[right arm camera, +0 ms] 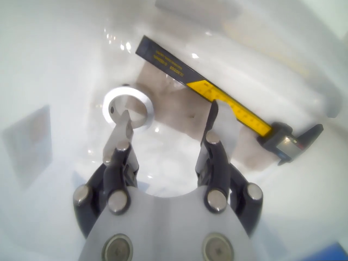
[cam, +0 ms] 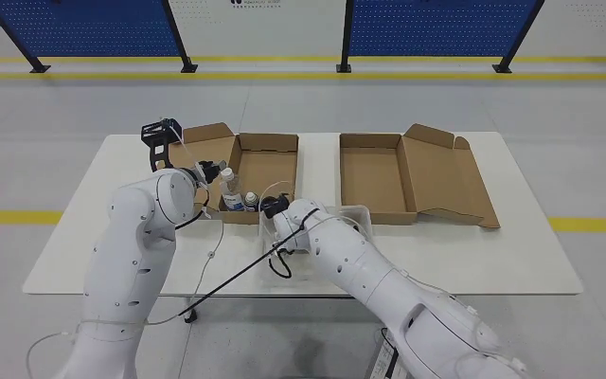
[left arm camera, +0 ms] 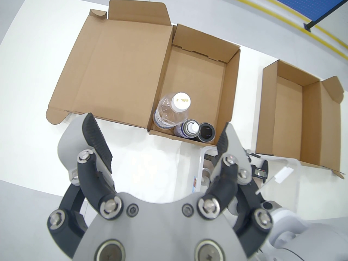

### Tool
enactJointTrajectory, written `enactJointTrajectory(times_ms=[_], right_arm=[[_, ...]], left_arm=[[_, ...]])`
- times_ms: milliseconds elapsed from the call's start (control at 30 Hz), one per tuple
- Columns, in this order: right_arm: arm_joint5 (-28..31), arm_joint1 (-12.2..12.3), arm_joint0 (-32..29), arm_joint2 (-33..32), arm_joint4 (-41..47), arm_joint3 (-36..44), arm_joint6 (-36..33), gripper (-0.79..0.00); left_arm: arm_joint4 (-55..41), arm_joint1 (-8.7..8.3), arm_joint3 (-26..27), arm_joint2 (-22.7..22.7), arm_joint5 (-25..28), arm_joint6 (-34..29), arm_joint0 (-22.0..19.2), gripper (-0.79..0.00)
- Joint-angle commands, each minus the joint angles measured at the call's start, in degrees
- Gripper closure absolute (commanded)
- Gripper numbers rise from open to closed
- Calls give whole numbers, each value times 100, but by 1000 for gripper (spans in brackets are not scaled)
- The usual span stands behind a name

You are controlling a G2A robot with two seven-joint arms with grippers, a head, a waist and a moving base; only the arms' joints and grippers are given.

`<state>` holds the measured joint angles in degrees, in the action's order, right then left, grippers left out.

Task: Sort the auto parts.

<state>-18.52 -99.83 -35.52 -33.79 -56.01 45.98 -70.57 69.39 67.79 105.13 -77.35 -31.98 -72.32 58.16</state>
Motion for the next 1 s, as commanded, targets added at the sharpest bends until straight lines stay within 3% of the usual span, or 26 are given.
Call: enactJointTrajectory(times_ms=[0, 200, 367, 500, 800, 867, 967], right_arm=[[-103, 58, -40, -107, -67, 107, -120, -683], [-220, 231, -211, -365, -352, 591, -379, -733], [-183, 337, -438, -480, -629, 1018, -431, -708], [-294, 343, -522, -453, -893, 1132, -328, -588], [-249, 188, -499, -279, -971, 900, -163, -486], [-236, 139, -473, -233, -965, 807, -125, -391], [-153, 67, -450, -171, -910, 672, -66, -379]], left_arm=[[0, 0, 0, 0, 0, 0, 0, -785], [0, 0, 0, 0, 0, 0, 0, -785], [0, 0, 0, 0, 0, 0, 0, -785], [0, 0, 0, 0, 0, 0, 0, -785], [0, 0, 0, 0, 0, 0, 0, -785], [0, 0, 0, 0, 0, 0, 0, -785], [0, 0, 0, 0, 0, 0, 0, -785]])
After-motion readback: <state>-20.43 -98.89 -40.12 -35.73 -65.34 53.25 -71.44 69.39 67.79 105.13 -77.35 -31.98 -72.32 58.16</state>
